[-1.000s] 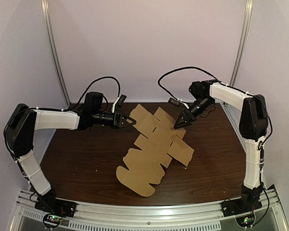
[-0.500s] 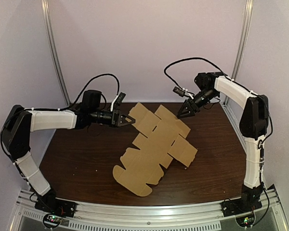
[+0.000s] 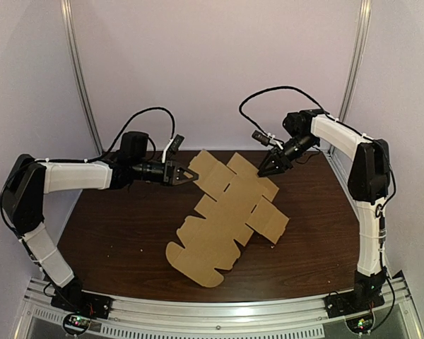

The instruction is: Fold the paper box

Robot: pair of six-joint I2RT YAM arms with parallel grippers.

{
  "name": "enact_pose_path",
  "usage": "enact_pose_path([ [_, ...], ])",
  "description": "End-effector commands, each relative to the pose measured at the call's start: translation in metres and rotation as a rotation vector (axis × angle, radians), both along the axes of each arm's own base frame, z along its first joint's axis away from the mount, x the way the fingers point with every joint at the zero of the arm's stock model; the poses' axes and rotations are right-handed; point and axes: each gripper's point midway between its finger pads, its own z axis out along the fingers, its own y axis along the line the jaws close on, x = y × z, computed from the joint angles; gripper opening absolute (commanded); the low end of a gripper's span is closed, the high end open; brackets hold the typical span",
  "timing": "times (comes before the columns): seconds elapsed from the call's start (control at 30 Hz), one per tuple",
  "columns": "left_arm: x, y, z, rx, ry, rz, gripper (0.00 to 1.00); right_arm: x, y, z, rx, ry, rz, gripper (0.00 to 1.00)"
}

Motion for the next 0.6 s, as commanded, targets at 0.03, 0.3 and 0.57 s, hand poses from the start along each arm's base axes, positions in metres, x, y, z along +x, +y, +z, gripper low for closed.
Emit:
enact_pose_path([
  [0.03, 0.007, 0.000, 0.004, -0.001, -0.073, 0.032, 0.00, -0.054, -0.010, 0.008, -0.045, 0.277, 0.052, 0.27],
  [0.3, 0.012, 0.002, -0.003, 0.018, -0.083, 0.063, 0.00, -0.069, -0.011, 0.010, -0.043, 0.336, 0.085, 0.28],
  [0.57, 0.028, 0.015, -0.018, 0.114, -0.114, 0.171, 0.00, -0.077, -0.010, 0.007, -0.068, 0.374, 0.083, 0.24],
])
